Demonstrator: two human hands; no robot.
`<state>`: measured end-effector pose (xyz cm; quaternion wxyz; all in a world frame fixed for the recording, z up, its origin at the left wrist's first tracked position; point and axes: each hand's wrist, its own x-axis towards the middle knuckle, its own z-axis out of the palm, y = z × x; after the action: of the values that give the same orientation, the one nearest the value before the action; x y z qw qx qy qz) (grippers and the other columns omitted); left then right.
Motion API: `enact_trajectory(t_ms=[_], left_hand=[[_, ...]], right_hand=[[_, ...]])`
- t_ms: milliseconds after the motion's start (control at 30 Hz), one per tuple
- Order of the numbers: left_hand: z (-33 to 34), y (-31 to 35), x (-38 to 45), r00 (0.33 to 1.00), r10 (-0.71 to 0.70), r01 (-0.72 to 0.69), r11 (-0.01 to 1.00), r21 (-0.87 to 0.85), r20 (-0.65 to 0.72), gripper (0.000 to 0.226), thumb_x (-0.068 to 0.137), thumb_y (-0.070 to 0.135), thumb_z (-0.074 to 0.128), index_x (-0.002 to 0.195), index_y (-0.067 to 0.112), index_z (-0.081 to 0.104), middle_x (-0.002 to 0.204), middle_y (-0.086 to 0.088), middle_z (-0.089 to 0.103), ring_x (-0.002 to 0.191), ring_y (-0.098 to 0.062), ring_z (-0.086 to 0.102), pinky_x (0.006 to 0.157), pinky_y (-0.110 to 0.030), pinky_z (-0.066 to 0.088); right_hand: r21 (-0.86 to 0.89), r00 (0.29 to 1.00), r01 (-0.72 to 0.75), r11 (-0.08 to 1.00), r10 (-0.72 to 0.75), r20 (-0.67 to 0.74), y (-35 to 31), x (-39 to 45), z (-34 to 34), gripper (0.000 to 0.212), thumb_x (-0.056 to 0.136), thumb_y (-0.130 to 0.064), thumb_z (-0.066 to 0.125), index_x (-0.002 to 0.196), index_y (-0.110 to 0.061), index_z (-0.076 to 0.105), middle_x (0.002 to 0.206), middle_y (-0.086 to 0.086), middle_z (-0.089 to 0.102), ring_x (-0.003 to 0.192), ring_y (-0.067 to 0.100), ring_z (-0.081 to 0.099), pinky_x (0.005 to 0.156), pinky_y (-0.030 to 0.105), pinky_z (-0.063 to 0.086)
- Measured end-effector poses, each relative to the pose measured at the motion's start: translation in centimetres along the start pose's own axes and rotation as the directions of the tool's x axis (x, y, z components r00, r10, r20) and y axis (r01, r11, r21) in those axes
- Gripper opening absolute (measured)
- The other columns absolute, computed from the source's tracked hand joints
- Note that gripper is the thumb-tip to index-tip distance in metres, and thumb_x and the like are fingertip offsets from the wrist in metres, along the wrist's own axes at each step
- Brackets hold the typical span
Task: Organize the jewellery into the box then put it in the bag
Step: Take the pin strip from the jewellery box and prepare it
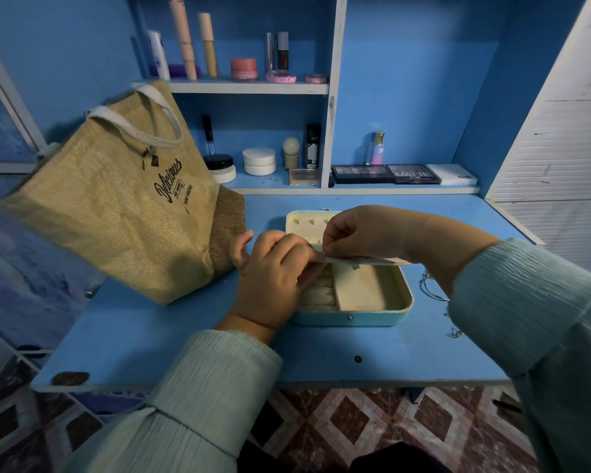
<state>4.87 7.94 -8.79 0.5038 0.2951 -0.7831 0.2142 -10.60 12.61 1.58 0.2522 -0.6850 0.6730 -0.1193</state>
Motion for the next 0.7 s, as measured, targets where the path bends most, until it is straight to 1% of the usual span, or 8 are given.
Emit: enact_trajectory(t_ms=[200, 267, 333, 367, 500, 533, 633, 700], left_hand=[[-0.1, 0.0, 0.0, 1.0, -0.013, 0.013, 1.0, 0.026, 0.018, 0.027, 0.087, 0.038, 0.056, 0.067, 0.022, 0.066, 0.077, 0.009, 0.065, 0.09, -0.012, 0.048, 0.092, -0.038, 0.021], [0.1, -0.1, -0.1, 0.999, -0.013, 0.013, 1.0, 0.004, 0.03, 0.027, 0.087, 0.037, 0.056, 0.068, 0.021, 0.066, 0.078, 0.008, 0.065, 0.09, -0.013, 0.048, 0.092, -0.041, 0.023], [0.3, -0.2, -0.2, 0.998, -0.017, 0.019, 0.999, -0.044, 0.054, 0.027, 0.088, 0.036, 0.056, 0.07, 0.019, 0.067, 0.079, 0.006, 0.066, 0.09, -0.014, 0.049, 0.09, -0.047, 0.031], [0.3, -0.2, -0.2, 0.998, -0.018, 0.021, 0.998, -0.052, 0.057, 0.028, 0.089, 0.036, 0.055, 0.07, 0.019, 0.067, 0.08, 0.006, 0.066, 0.09, -0.015, 0.049, 0.089, -0.049, 0.033], [0.2, -0.2, -0.3, 0.999, -0.007, 0.006, 0.999, 0.032, 0.031, 0.031, 0.088, 0.039, 0.054, 0.068, 0.02, 0.067, 0.08, 0.008, 0.067, 0.091, -0.013, 0.049, 0.092, -0.039, 0.022], [0.1, -0.2, -0.3, 1.0, 0.001, -0.002, 0.999, 0.039, 0.026, 0.031, 0.088, 0.039, 0.054, 0.068, 0.02, 0.068, 0.079, 0.008, 0.067, 0.091, -0.012, 0.049, 0.091, -0.038, 0.022], [0.0, -0.2, -0.2, 1.0, 0.01, -0.01, 0.999, 0.039, 0.016, 0.03, 0.087, 0.037, 0.054, 0.068, 0.019, 0.068, 0.079, 0.005, 0.068, 0.091, -0.013, 0.047, 0.091, -0.037, 0.022], [0.0, -0.1, -0.1, 1.0, 0.002, -0.002, 0.999, 0.033, 0.007, 0.029, 0.086, 0.037, 0.055, 0.067, 0.019, 0.067, 0.078, 0.005, 0.067, 0.091, -0.013, 0.047, 0.091, -0.037, 0.021]], right_hand=[[-0.061, 1.0, 0.014, 0.998, -0.013, 0.003, -0.5, 0.0, -0.1, 0.009, 0.087, -0.024, 0.057, 0.081, -0.025, 0.064, 0.062, -0.013, 0.055, 0.066, 0.004, 0.048, 0.063, 0.019, 0.037], [-0.098, 0.999, 0.025, 0.995, -0.022, 0.031, -0.7, 0.0, -0.2, 0.009, 0.089, -0.025, 0.055, 0.083, -0.028, 0.061, 0.067, -0.014, 0.054, 0.069, 0.003, 0.047, 0.063, 0.019, 0.036], [-0.135, 0.998, 0.039, 0.99, -0.031, 0.061, -0.8, 0.0, -0.3, 0.008, 0.091, -0.025, 0.052, 0.086, -0.03, 0.056, 0.073, -0.015, 0.051, 0.07, 0.002, 0.044, 0.062, 0.019, 0.033], [-0.153, 0.997, 0.048, 0.987, -0.037, 0.072, -0.9, 0.1, -0.4, 0.009, 0.091, -0.025, 0.051, 0.086, -0.031, 0.055, 0.074, -0.016, 0.049, 0.07, 0.002, 0.044, 0.061, 0.019, 0.032], [-0.255, 0.992, 0.084, 0.963, -0.057, 0.115, -1.2, 0.2, -0.6, 0.008, 0.092, -0.024, 0.049, 0.09, -0.028, 0.055, 0.075, -0.017, 0.048, 0.069, 0.001, 0.043, 0.062, 0.015, 0.033], [-0.269, 0.991, 0.087, 0.959, -0.056, 0.123, -1.3, 0.3, -0.7, 0.008, 0.092, -0.023, 0.049, 0.092, -0.026, 0.056, 0.076, -0.015, 0.05, 0.068, 0.001, 0.044, 0.062, 0.015, 0.033], [-0.27, 0.99, 0.087, 0.959, -0.052, 0.134, -1.5, 0.6, -0.6, 0.013, 0.09, -0.022, 0.051, 0.097, -0.02, 0.062, 0.087, -0.002, 0.062, 0.069, 0.009, 0.049, 0.065, 0.019, 0.038], [-0.261, 0.99, 0.096, 0.96, -0.065, 0.126, -1.5, 0.6, -0.7, 0.014, 0.089, -0.021, 0.053, 0.097, -0.021, 0.064, 0.086, -0.003, 0.062, 0.067, 0.008, 0.049, 0.064, 0.019, 0.039]])
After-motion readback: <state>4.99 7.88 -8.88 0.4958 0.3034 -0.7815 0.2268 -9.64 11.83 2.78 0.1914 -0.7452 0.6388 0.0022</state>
